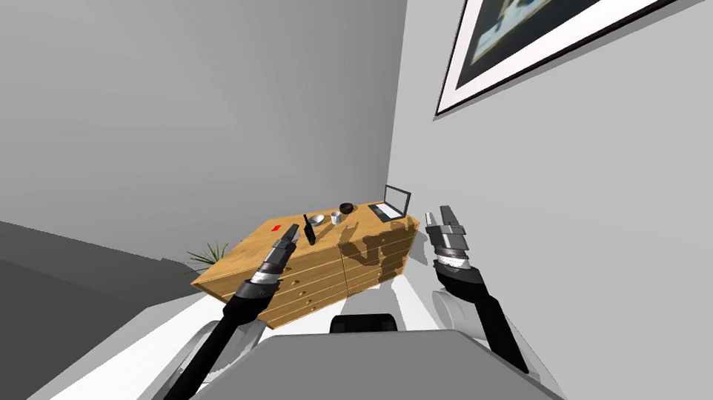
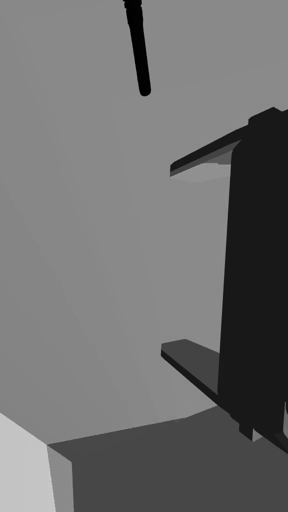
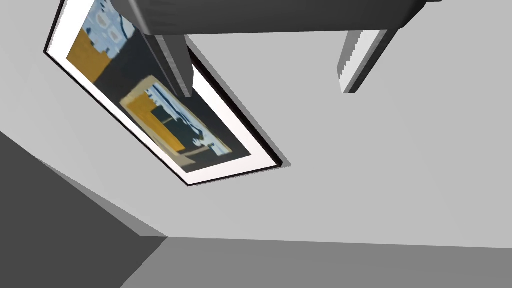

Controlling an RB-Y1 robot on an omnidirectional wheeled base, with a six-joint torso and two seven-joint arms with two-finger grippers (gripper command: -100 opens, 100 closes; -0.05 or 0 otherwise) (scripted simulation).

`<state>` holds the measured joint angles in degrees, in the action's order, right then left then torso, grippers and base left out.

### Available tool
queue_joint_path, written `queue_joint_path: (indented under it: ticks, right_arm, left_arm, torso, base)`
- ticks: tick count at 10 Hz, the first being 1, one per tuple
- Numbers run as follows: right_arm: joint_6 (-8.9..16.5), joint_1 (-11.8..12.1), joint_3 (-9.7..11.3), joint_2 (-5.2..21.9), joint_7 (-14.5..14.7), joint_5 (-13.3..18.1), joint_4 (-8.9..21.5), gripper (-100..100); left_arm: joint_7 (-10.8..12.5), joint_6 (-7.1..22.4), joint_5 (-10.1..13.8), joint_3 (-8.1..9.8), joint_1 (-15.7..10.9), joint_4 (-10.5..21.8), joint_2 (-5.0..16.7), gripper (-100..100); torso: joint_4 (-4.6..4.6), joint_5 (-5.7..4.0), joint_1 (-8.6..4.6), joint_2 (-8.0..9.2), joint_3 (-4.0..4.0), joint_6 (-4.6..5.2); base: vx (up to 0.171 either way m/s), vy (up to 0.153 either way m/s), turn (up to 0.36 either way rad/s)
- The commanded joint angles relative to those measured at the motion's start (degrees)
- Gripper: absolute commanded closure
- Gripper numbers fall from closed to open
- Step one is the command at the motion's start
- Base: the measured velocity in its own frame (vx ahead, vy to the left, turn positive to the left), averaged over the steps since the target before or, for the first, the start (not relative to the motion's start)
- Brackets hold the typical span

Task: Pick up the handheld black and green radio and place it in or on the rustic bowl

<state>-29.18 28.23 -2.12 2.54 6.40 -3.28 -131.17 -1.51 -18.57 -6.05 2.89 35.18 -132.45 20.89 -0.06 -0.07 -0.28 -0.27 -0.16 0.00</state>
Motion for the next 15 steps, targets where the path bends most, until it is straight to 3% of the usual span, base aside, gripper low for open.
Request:
queue_joint_path:
  ticks: [1,4,5,8,9,12,13,15]
  right_arm:
    - [0.0,0.0,0.0,0.0,0.0,0.0,0.0,0]
    - [0.0,0.0,0.0,0.0,0.0,0.0,0.0,0]
    - [0.0,0.0,0.0,0.0,0.0,0.0,0.0,0]
    - [0.0,0.0,0.0,0.0,0.0,0.0,0.0,0]
    - [0.0,0.0,0.0,0.0,0.0,0.0,0.0,0]
    - [0.0,0.0,0.0,0.0,0.0,0.0,0.0,0]
    - [0.0,0.0,0.0,0.0,0.0,0.0,0.0,0]
    - [0.0,0.0,0.0,0.0,0.0,0.0,0.0,0]
  left_arm:
    - [0.5,2.4,-0.6,-0.09,1.3,0.8,2.5,-100]
    - [1.0,7.0,-1.6,-0.15,3.6,1.3,7.1,-100]
    - [1.0,7.1,-1.6,-0.15,3.6,1.3,7.1,-100]
    - [1.1,11.7,-2.5,0.18,5.3,2.0,11.7,-100]
    - [1.1,12.0,-2.5,0.18,5.3,2.0,11.7,-100]
    - [0.7,16.8,-3.3,1.00,6.2,2.8,16.1,-100]
    - [0.7,17.1,-3.3,1.00,6.2,2.8,16.1,-100]
    - [0.1,20.5,-3.7,1.78,6.4,3.4,18.8,-100]
  torso:
    - [0.00,0.00,0.00,0.00,0.00,0.00]
    - [0.01,0.00,-0.02,0.01,0.01,0.01]
    - [0.00,0.00,0.00,0.00,0.00,0.00]
    - [0.02,0.04,0.15,0.09,0.05,0.01]
    - [0.01,0.03,0.11,0.05,0.03,0.01]
    - [0.02,0.04,0.17,0.08,0.04,0.01]
    - [0.01,0.04,0.16,0.05,0.03,0.01]
    - [0.02,0.05,0.23,0.11,0.06,0.01]
  base:
    - [0.068,-0.072,0.076]
    - [0.064,-0.084,0.053]
    - [0.044,-0.051,0.019]
    - [0.046,-0.046,0.031]
    - [0.044,-0.047,0.012]
    - [0.046,-0.039,0.017]
    - [0.039,-0.030,0.004]
    - [0.039,-0.022,0.001]
